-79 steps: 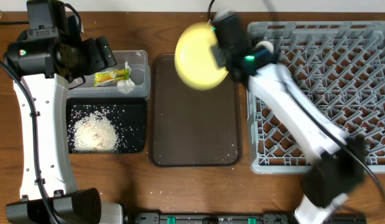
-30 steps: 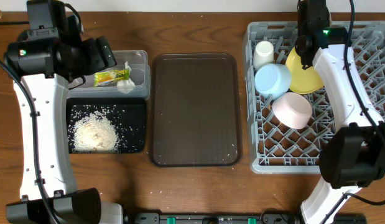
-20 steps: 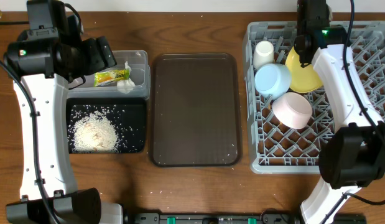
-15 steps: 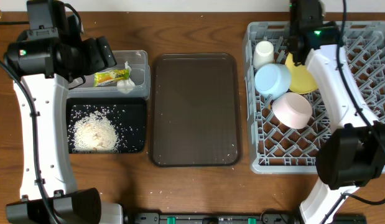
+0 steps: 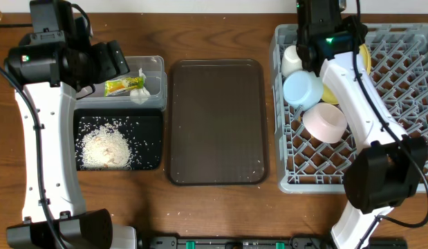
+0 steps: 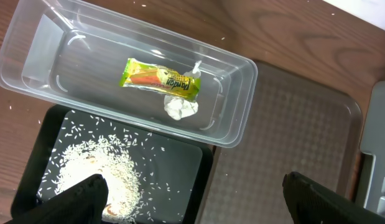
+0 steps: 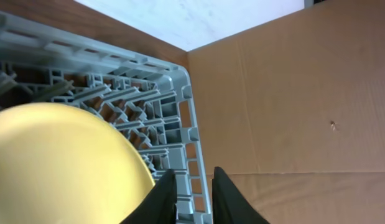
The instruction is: Sort waste into correct bins and load items into the dishwasher rack
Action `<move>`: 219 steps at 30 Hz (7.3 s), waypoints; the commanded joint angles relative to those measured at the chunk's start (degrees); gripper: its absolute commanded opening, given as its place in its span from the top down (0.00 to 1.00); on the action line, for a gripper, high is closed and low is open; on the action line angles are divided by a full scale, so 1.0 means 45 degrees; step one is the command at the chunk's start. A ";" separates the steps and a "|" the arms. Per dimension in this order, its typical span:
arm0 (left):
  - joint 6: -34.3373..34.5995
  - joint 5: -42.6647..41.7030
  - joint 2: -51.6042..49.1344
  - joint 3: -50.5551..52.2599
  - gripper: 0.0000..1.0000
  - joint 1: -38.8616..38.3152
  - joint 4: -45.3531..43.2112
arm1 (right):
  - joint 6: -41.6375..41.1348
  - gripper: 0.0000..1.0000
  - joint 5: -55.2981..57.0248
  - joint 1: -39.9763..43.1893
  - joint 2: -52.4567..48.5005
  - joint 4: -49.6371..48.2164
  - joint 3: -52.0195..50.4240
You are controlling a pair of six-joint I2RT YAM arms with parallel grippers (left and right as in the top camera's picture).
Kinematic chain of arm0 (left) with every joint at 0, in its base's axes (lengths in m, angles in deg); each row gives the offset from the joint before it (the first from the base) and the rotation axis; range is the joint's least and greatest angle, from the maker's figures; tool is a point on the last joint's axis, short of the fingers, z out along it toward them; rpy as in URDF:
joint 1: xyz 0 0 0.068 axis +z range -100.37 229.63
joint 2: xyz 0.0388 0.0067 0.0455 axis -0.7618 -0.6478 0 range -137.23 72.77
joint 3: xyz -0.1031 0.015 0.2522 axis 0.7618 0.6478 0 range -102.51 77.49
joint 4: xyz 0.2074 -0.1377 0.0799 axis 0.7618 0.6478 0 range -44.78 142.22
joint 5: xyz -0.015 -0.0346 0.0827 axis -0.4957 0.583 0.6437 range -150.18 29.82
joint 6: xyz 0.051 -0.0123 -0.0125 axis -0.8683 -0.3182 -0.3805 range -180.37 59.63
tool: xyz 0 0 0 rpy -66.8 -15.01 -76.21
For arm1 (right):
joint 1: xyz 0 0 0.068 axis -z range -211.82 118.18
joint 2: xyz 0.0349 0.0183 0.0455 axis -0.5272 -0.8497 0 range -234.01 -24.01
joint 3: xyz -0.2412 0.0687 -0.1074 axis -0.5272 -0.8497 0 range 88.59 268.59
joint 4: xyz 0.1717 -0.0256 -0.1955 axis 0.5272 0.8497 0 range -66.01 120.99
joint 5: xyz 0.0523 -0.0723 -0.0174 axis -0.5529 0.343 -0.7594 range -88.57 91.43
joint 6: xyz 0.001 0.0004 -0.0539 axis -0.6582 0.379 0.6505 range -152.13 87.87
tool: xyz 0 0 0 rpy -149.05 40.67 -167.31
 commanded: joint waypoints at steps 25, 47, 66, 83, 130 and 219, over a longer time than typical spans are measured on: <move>0.0160 0.0155 0.0019 -0.0165 0.07 0.0053 0.0039 | -0.6324 0.99 -1.3270 0.6319 0.2628 0.3249 -0.0034; 0.0160 0.0155 0.0019 -0.0165 0.07 0.0053 0.0039 | -0.5236 0.99 -1.4392 0.4449 0.1603 0.4255 -0.0029; 0.0160 0.0155 0.0019 -0.0165 0.07 0.0053 0.0039 | -0.4575 0.62 -1.4265 0.3201 0.3813 0.4119 -0.0019; 0.0160 0.0160 0.0019 -0.0165 0.07 0.0053 0.0039 | -0.4585 0.01 -1.4246 0.2458 0.4959 0.4813 -0.0019; 0.0155 0.0155 0.0019 -0.0165 0.07 0.0053 0.0039 | -0.5503 0.01 -1.3882 0.2458 1.9618 0.2783 -0.8383; 0.0068 0.0481 1.0943 0.6135 0.07 -0.1103 -0.0010 | -0.6499 0.01 -1.4523 0.2467 2.4616 -0.7737 -2.2484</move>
